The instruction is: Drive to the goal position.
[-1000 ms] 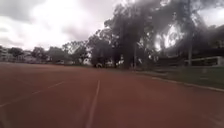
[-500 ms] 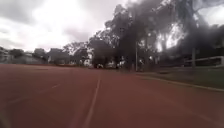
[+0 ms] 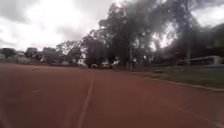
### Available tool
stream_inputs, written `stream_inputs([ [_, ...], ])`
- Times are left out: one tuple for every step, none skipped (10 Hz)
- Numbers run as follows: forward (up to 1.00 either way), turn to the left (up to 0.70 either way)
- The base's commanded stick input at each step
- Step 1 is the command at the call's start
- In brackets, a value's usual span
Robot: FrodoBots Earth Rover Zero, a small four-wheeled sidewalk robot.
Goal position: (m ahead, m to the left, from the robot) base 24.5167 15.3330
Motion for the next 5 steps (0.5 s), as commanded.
stream_inputs([
  [0.7, 0.0],
  [0.7, 0.0],
  [0.7, 0.0],
  [0.7, 0.0],
  [0.7, 0.0],
])
